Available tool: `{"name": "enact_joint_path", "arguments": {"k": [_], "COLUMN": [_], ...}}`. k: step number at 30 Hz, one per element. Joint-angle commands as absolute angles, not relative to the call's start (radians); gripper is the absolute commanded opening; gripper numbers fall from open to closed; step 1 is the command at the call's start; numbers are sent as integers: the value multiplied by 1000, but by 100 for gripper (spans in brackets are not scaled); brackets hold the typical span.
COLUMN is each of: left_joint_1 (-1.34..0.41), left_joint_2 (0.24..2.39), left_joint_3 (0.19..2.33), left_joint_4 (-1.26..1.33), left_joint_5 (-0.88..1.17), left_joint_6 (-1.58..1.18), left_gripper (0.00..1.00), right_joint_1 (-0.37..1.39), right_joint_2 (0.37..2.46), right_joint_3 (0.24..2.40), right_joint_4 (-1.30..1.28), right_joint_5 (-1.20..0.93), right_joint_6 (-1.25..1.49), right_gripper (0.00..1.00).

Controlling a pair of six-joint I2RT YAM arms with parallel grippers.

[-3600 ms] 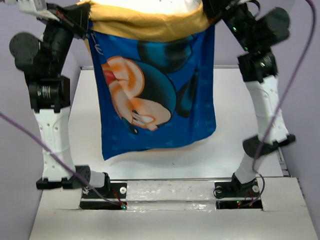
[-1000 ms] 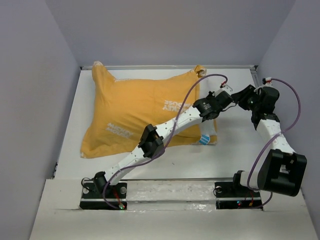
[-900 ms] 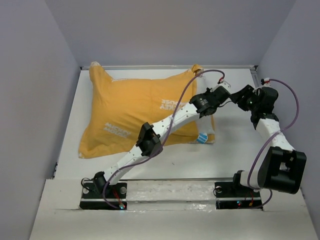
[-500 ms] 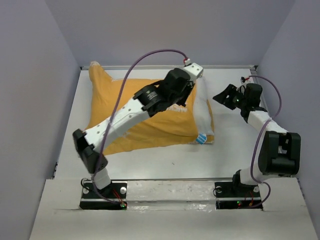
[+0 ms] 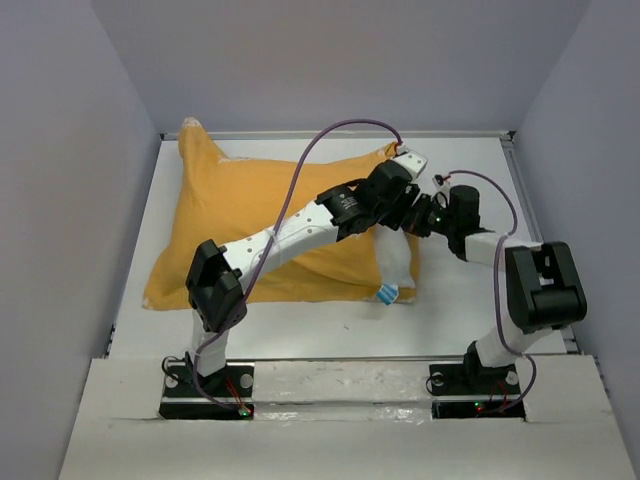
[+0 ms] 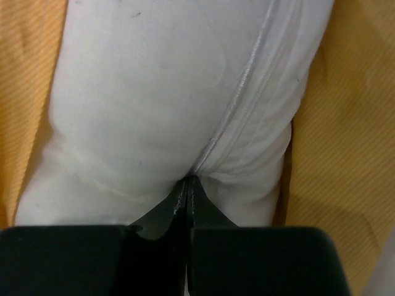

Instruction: Put the pillow into the pillowcase

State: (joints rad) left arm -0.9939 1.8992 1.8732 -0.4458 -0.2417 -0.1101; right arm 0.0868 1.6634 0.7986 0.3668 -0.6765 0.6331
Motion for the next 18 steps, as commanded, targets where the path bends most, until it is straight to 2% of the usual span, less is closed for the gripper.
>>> {"name": "enact_joint_path", "arguments": {"k": [1, 3, 5, 6, 7, 8, 10, 13, 15, 16, 18], "left_joint_1": [-994, -999, -1028, -1038, -1063, -1074, -1091, -1106, -1123, -1129, -1153], "left_joint_2": [1751, 1714, 1657, 1648, 1643, 1641, 1646, 1647, 1641, 1640, 1652], "left_joint_3": [1742, 1694, 1622, 1612, 1608, 1599, 1591, 1545, 1510, 1502, 1493], "left_joint_4": [-365, -370, -365, -371, -397, -406, -428, -443, -445, -448, -474], "left_joint_5": [-369, -402, -446, -455, -487, -505, -520, -508, -468, -451, -452], "left_joint_6": [-152, -166, -175, -181, -189, -196, -205, -206, -203, -201, -196], "left_gripper": [64, 65, 67, 67, 68, 69, 70, 71, 71, 71, 72], "right_joint_1": [260, 317, 318, 318, 301, 270, 229, 177, 176, 176, 176], "right_joint_2": [1401, 1300, 1176, 1134, 1067, 1046, 1026, 1002, 999, 1012, 1035], "right_joint_3": [637, 612, 607, 612, 630, 638, 653, 655, 655, 655, 641], "right_joint_4": [528, 474, 332, 272, 162, 129, 69, 48, 45, 44, 55], "right_joint_5": [-680, -643, -565, -519, -479, -447, -419, -373, -354, -348, -350], "right_joint_6": [756, 729, 651, 606, 547, 525, 500, 483, 472, 474, 494], "right_gripper": [0, 4, 59, 68, 70, 70, 61, 39, 31, 18, 18]}}
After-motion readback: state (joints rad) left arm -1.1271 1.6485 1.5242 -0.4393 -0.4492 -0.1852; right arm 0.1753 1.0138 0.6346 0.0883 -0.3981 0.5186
